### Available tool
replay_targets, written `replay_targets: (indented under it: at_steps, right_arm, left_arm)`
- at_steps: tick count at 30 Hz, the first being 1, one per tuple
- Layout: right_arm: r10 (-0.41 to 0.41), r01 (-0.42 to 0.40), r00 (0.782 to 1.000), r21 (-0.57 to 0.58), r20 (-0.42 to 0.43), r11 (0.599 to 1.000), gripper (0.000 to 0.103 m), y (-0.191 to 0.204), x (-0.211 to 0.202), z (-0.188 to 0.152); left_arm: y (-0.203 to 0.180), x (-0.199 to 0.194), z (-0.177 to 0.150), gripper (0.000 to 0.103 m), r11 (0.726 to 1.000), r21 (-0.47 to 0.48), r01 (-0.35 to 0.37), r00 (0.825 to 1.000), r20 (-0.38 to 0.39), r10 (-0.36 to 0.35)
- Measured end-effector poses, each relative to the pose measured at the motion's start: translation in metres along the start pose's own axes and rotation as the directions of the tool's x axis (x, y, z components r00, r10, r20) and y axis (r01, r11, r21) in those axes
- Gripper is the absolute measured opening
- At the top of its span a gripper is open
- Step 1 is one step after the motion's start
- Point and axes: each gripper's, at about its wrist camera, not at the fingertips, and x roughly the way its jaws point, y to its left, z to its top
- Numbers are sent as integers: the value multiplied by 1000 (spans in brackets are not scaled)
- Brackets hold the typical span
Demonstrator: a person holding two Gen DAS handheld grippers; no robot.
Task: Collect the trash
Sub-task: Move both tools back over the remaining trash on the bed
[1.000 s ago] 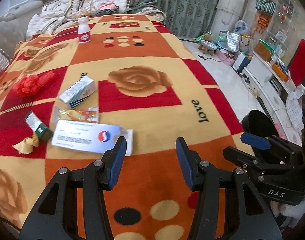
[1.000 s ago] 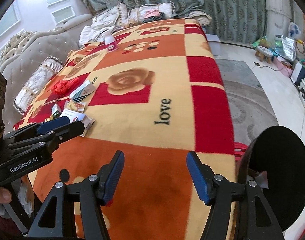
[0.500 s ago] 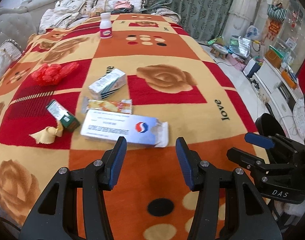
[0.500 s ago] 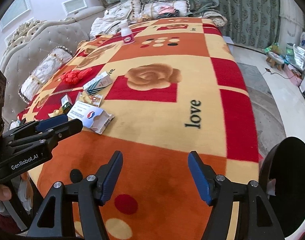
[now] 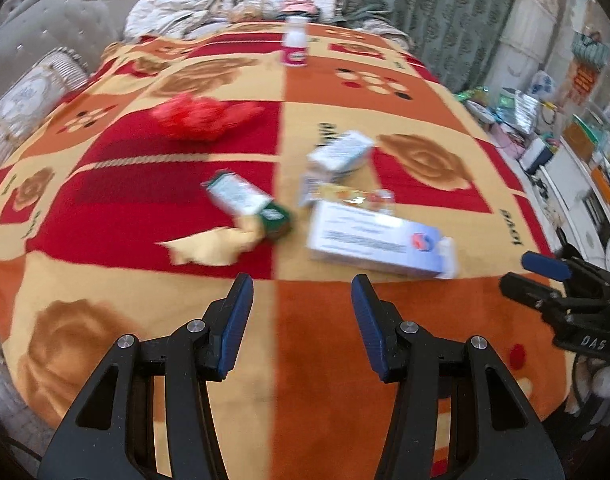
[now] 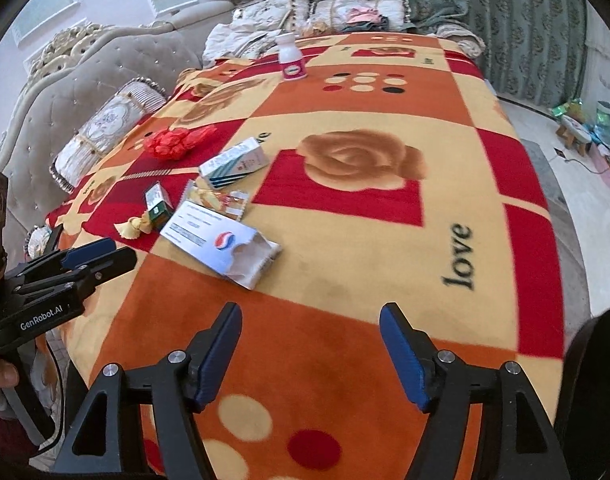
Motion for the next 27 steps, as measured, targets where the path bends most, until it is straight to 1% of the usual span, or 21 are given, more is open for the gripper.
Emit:
replay_targets:
  at_steps: [5, 9, 13, 16, 19, 21, 23, 27]
  right_arm:
    - [20, -20, 1000, -26, -10, 999, 70, 18, 15, 12]
    - [50, -51, 999, -89, -13, 995, 71, 38, 28, 24]
    - [55, -59, 998, -138, -32, 989, 71, 52, 41, 37]
    - [60, -65, 998, -150, -35, 987, 72, 59, 48, 46]
    - [64, -69, 997, -155, -40, 986, 72, 63, 54, 51]
    - [71, -77, 997, -149, -44, 986, 72, 64, 57, 53]
    - [71, -77, 996, -142, -47, 987, 72, 64, 60, 55]
    - [73, -79, 996, -135, -47, 988, 74, 64, 63, 60]
  left_arm:
    - [40, 0, 2, 50, 998, -52, -42, 999, -6, 42]
    - [62, -1, 4, 50, 995, -83, -56, 998, -4, 56]
    - [77, 1, 16, 50, 993, -106, -52, 999, 3, 53]
    - [87, 4, 31, 50, 992, -124, -36, 999, 13, 37]
    - [95, 10, 53, 50, 990, -141, -7, 999, 34, 11]
    - [101, 18, 70, 50, 988, -152, 10, 999, 40, -4]
    - [109, 29, 88, 53, 985, -170, 41, 998, 49, -34]
    - [123, 51, 120, 54, 979, -197, 51, 997, 62, -39]
